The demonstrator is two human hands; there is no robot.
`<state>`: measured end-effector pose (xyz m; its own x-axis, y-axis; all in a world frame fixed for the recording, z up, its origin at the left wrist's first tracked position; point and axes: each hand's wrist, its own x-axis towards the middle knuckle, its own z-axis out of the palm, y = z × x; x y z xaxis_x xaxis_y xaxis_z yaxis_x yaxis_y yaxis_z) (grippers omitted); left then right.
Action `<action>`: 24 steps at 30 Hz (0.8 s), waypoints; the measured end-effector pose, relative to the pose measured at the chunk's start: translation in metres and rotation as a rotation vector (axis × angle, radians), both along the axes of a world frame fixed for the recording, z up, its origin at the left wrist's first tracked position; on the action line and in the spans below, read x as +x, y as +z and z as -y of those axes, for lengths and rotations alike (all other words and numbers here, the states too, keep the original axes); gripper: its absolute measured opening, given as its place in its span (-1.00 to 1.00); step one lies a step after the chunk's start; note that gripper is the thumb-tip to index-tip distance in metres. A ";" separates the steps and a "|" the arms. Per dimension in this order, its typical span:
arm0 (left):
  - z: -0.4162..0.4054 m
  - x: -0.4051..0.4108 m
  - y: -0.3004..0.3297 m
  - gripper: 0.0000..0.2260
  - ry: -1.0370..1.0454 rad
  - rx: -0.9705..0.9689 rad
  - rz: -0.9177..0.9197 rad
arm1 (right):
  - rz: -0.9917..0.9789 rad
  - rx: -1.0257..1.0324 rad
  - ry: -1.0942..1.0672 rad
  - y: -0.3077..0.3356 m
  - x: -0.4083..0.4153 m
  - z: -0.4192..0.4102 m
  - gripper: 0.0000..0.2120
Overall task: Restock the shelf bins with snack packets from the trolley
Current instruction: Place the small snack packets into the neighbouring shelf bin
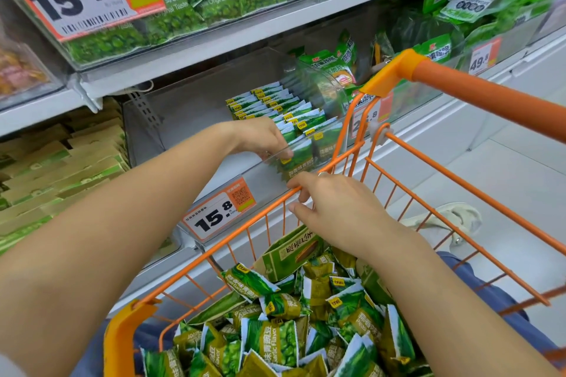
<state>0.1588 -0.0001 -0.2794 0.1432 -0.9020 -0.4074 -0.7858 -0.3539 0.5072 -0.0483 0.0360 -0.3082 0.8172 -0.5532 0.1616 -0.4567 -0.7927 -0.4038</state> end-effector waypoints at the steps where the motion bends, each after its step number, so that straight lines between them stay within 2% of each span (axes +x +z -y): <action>1: -0.001 0.000 0.000 -0.91 -0.007 -0.017 0.026 | -0.003 0.003 0.001 0.000 0.000 0.000 -0.63; 5: -0.007 0.002 -0.004 -0.92 -0.028 -0.036 0.028 | -0.019 0.004 0.011 -0.001 0.003 0.001 -0.63; 12: -0.004 -0.005 -0.009 -0.86 0.055 -0.135 0.013 | -0.048 0.028 0.017 -0.003 0.004 -0.004 -0.61; 15: -0.009 -0.004 -0.001 -0.87 0.054 -0.160 -0.088 | -0.062 0.037 0.016 -0.003 0.004 -0.003 -0.60; 17: -0.014 0.001 0.000 -0.85 0.228 -0.321 -0.182 | -0.060 0.034 0.014 -0.004 0.003 -0.002 -0.61; 19: -0.015 0.009 -0.006 -0.79 0.533 -0.495 -0.138 | -0.059 0.028 0.014 -0.004 0.002 -0.003 -0.61; 20: -0.017 0.013 -0.009 -0.80 0.645 -0.488 -0.102 | -0.060 0.028 0.015 -0.004 0.002 -0.003 -0.61; 21: -0.021 0.014 -0.012 -0.78 0.697 -0.393 -0.114 | -0.062 0.028 0.015 -0.004 0.002 -0.004 -0.60; 24: -0.029 0.009 -0.020 -0.40 0.659 0.014 -0.322 | -0.079 0.033 0.016 -0.003 0.002 -0.004 -0.60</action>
